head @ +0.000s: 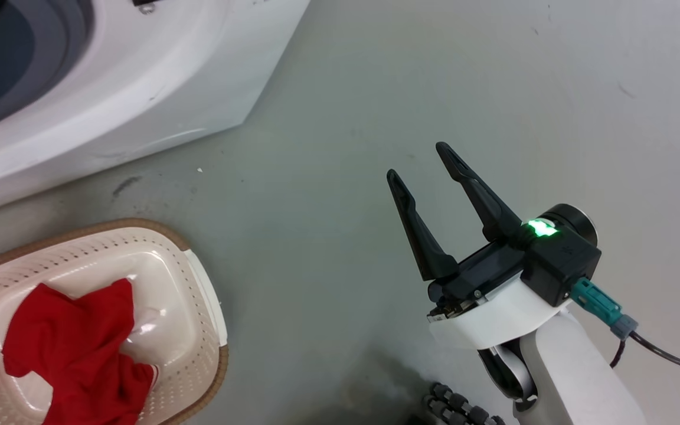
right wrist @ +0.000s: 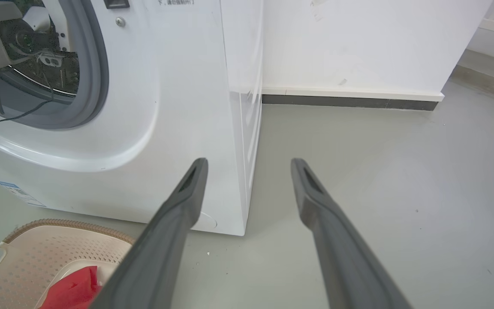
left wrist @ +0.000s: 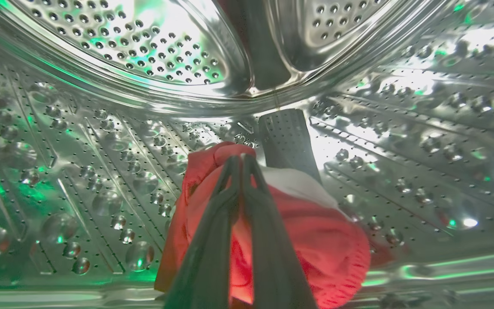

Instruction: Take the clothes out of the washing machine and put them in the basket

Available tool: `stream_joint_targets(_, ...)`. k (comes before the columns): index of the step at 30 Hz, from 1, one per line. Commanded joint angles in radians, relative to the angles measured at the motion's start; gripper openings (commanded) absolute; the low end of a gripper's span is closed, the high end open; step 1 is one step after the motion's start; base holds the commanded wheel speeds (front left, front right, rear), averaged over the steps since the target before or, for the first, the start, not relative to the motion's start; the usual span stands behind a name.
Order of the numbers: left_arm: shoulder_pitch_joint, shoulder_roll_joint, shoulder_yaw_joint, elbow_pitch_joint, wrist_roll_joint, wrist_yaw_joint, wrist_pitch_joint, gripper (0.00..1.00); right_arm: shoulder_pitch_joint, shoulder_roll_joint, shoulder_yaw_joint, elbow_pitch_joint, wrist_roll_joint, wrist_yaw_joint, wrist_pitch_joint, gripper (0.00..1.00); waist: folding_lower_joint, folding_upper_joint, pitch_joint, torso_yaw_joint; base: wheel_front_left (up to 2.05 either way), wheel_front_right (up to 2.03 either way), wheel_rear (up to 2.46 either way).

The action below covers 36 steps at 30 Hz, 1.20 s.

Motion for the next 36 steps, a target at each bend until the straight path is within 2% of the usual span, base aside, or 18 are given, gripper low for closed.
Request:
stream_joint_targets(1, 0.036, -0.015, 0.006, 0.001, -0.015, 0.007, -0.048, 0.00, 0.009, 0.002, -0.006, 0.007, -0.011, -0.001, -0.002, 1.00, -0.0001, -0.0001, -0.045, 0.024, 0.00, 0.00, 0.00)
stream_joint_targets(12, 0.232, -0.122, 0.035, 0.098, -0.096, -0.010, -0.410, 0.00, 0.062, 0.002, -0.042, 0.046, -0.064, -0.001, -0.002, 1.00, -0.0001, -0.0001, -0.238, 0.098, 0.00, 0.00, 0.00)
stream_joint_targets(16, 0.289, -0.159, 0.039, 0.129, -0.119, -0.026, -0.490, 0.00, 0.086, 0.001, -0.056, 0.059, -0.081, -0.001, -0.002, 1.00, -0.0001, -0.0001, -0.313, 0.128, 0.00, 0.00, 0.00)
stream_joint_targets(22, 0.377, -0.211, 0.042, 0.091, -0.131, -0.046, -0.521, 0.00, 0.130, 0.001, -0.090, 0.069, -0.102, -0.001, 0.008, 1.00, -0.0001, -0.0001, -0.418, 0.177, 0.00, 0.00, 0.00)
stream_joint_targets(36, 0.747, -0.310, 0.084, -0.269, -0.113, -0.061, -0.521, 0.00, 0.259, 0.001, -0.169, 0.019, -0.141, -0.001, 0.079, 1.00, -0.0001, -0.0001, -0.623, 0.277, 0.00, 0.00, 0.00)
